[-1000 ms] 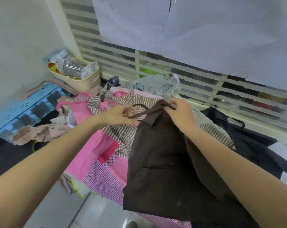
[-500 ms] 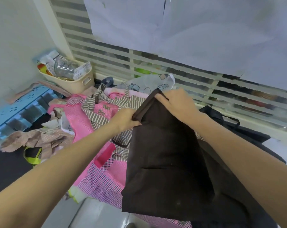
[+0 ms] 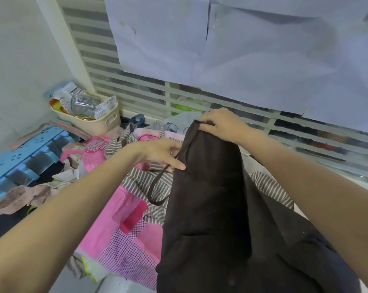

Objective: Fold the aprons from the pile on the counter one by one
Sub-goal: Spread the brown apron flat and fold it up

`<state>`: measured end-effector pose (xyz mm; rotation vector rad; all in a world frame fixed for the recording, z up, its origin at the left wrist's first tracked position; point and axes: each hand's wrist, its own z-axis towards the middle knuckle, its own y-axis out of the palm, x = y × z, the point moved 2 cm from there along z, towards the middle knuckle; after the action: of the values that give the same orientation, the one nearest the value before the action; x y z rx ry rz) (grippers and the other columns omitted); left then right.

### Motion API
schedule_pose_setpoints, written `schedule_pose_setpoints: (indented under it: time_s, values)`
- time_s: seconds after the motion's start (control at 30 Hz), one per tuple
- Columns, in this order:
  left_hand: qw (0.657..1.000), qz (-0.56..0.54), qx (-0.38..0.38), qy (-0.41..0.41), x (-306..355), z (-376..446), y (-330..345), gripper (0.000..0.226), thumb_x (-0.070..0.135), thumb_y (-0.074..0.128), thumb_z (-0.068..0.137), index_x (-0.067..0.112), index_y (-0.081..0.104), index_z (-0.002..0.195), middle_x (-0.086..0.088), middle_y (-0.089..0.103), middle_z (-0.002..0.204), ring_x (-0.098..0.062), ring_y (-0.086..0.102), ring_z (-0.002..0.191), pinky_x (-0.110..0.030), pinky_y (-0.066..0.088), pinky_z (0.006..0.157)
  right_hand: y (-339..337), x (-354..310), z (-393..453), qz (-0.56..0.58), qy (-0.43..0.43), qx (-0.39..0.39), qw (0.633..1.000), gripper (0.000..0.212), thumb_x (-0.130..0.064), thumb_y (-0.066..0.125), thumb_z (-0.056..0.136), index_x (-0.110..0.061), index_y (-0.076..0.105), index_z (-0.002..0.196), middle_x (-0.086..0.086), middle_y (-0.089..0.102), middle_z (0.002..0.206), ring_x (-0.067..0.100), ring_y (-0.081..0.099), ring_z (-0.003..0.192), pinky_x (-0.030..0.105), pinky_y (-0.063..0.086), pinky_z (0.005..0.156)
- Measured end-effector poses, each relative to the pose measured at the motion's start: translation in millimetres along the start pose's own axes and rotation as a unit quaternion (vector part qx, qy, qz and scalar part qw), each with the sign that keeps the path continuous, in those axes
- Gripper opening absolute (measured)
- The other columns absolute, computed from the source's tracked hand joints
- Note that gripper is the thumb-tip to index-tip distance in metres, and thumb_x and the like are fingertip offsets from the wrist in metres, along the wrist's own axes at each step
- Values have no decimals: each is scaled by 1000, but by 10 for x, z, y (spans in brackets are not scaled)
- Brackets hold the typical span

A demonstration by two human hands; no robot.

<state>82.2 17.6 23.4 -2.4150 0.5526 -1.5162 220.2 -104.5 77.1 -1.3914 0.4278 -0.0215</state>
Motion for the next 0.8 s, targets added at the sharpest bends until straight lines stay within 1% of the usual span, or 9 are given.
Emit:
schedule_pose_setpoints:
  time_s: [0.1,0.23,0.3,0.33,0.4,0.5,0.6,0.7,0.8]
  values:
    - [997,28,65,4,43,117,28,21,10,71,82,15,58,66,0,58,55,-10,53,48,-16,43,50,-17,-47,23,15,-4,4,1000,31,-29,49,97,-9,69,108,8,68,102,23,58,94,36,44,82]
    - [940,215,266,23,-150,295,62,23,23,70,83,6,68,98,-15,69,90,-30,64,87,-33,47,71,42,-333,-137,-2,-49,0,999,27,-32,51,96,-14,70,104,3,69,96,17,58,87,36,41,85]
    - [923,224,307,61,-241,269,133,3,16,65,83,18,67,85,-10,68,86,-31,62,89,-35,45,70,225,-381,-320,-26,-39,-11,999,27,-32,51,95,-21,66,114,0,67,109,18,58,100,33,43,89]
    - [921,231,305,70,-283,248,157,20,10,61,82,24,56,69,-4,61,73,-31,60,82,-34,41,63,387,-385,-433,-47,-38,-6,998,26,-31,50,95,-22,64,115,-1,65,112,18,58,103,33,44,88]
    - [920,288,262,39,-431,199,153,37,3,57,80,24,33,60,5,45,60,-26,51,70,-32,29,55,765,-436,-684,-106,-64,0,992,20,-26,55,87,-21,67,103,-1,67,97,19,66,84,29,51,69]
    - [907,373,195,-25,-656,120,87,28,12,57,85,20,37,67,4,46,66,-25,51,76,-28,31,60,1303,-483,-992,-160,-82,-55,982,36,-22,85,51,-22,69,83,-4,58,67,16,53,35,18,27,33]
    - [881,436,171,-61,-697,23,80,24,33,54,94,16,43,81,-3,54,84,-27,57,91,-29,37,68,1625,-467,-1140,-189,-85,-99,973,57,-17,92,33,-20,71,86,-3,56,63,13,42,27,19,5,37]
    - [838,530,108,-69,-747,-91,81,16,32,57,91,17,52,92,-2,59,97,-22,56,94,-28,40,70,1735,-472,-1192,-198,-101,-100,970,57,-15,90,38,-18,71,92,-1,57,66,13,38,26,20,-3,41]
    - [920,374,-35,-110,-825,-222,120,39,27,71,81,15,54,115,2,54,101,-15,51,95,-24,42,84,1807,-514,-1226,-182,-132,-83,971,61,-13,88,45,-21,71,103,3,63,80,12,41,30,18,8,37]
